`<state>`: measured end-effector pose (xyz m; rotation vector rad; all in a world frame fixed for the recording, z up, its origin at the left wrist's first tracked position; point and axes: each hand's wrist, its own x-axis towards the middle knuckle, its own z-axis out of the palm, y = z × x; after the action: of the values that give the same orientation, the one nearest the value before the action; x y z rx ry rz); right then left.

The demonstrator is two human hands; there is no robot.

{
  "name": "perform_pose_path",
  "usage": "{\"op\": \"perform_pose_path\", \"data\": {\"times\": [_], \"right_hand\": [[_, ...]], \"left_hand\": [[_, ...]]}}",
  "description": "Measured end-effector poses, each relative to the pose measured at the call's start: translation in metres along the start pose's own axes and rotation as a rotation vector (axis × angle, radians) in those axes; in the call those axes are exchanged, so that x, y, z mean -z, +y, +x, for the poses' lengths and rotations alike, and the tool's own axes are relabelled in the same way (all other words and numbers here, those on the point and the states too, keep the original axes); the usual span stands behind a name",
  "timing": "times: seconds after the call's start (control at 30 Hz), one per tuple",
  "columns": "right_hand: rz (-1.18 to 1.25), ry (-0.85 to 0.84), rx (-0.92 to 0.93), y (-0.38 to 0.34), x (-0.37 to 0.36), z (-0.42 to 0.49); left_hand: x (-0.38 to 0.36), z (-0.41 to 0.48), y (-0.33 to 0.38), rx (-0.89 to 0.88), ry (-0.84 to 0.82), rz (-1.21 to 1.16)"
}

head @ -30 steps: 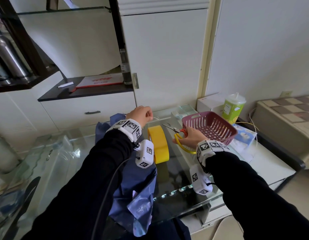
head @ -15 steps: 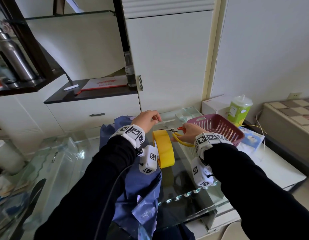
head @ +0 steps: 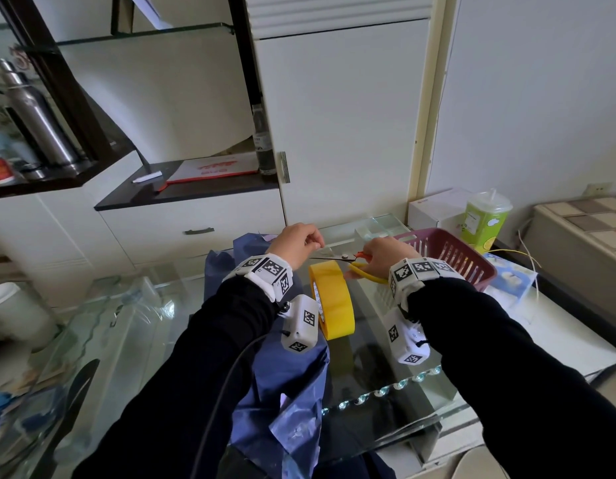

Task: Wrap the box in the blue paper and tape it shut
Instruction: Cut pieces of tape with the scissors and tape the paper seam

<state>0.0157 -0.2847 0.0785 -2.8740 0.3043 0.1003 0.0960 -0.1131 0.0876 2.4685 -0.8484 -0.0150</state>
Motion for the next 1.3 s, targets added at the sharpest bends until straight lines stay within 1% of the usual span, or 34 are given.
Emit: {"op": "perform_pose_path", "data": {"times": [0.23,0.3,0.5,0.73,0.83,0.93,1.07,1.17,1.3], "right_hand": [[-0.102,0.086,0.028,-0.001,0.005,0.002],[-0.105,0.082,0.033,-0.002,0.004,0.002],[-0.07,0.031,0.019,-0.01,-0.001,0.008],[0.064,0.011,-0.006,-0.011,-0.008,0.008],[0.191,-0.014,-0.052,-0.006,-0.02,0.006],[0.403,-0.033,-0.101,-0.009,-0.04,0.005],[0.655,-0.083,-0.29,-0.021,-0.064,-0.002],[0.67,-0.071,-0.415,-0.025,-0.08,-0.005],[0.593,-0.061,-0.505,-0.032,-0.095,-0.015]], "left_hand": [[-0.001,-0.001,0.001,0.016,0.034,-0.022],[-0.002,-0.002,0.0,0.028,0.046,-0.037],[0.0,-0.001,-0.006,0.089,0.079,-0.048],[0.007,-0.002,-0.023,0.202,0.102,-0.045],[0.01,-0.004,-0.026,0.23,0.105,-0.062],[0.013,-0.006,-0.028,0.246,0.12,-0.085],[0.016,-0.007,-0.026,0.229,0.118,-0.143],[0.013,-0.008,-0.022,0.195,0.08,-0.122],[0.009,-0.008,-0.02,0.17,0.027,-0.141]]}}
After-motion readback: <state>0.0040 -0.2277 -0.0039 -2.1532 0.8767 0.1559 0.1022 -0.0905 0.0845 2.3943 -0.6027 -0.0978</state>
